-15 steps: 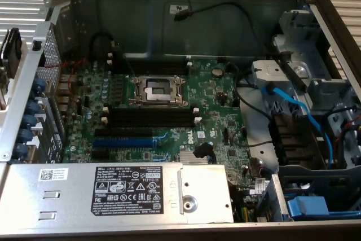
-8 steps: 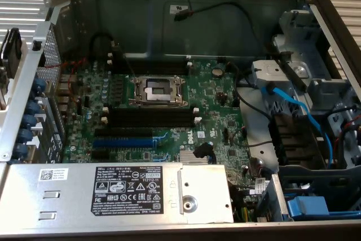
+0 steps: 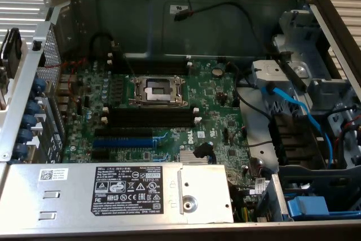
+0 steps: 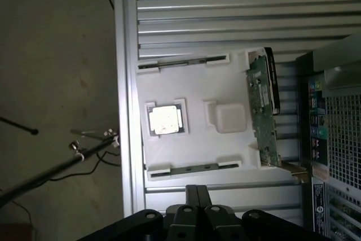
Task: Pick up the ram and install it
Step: 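Pick up the ram and move it above insertion slot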
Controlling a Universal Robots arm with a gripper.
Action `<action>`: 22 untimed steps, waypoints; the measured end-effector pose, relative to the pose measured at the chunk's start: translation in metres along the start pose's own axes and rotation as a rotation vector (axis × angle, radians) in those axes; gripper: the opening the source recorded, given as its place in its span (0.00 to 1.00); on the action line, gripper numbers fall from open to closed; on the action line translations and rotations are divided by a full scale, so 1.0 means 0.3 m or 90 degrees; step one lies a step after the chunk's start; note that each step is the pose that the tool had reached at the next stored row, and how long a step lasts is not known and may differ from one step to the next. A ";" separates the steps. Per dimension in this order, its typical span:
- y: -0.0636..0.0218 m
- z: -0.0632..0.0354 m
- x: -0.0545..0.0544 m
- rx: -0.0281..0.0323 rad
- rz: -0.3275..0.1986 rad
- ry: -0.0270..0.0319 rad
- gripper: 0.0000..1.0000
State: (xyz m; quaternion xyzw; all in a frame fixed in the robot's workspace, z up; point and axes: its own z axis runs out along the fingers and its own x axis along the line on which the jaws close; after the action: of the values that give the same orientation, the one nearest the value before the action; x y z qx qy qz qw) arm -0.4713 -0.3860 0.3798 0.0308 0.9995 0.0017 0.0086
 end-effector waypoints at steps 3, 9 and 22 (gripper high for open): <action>0.000 0.036 0.005 0.0001 0.000 -0.0003 0.10; -0.001 0.072 0.005 0.0000 0.000 -0.0002 0.10; -0.006 0.151 0.006 0.0001 0.000 0.0000 0.10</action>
State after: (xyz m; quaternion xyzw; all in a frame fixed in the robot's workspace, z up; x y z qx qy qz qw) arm -0.4726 -0.3875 0.3344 0.0308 0.9995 0.0017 0.0086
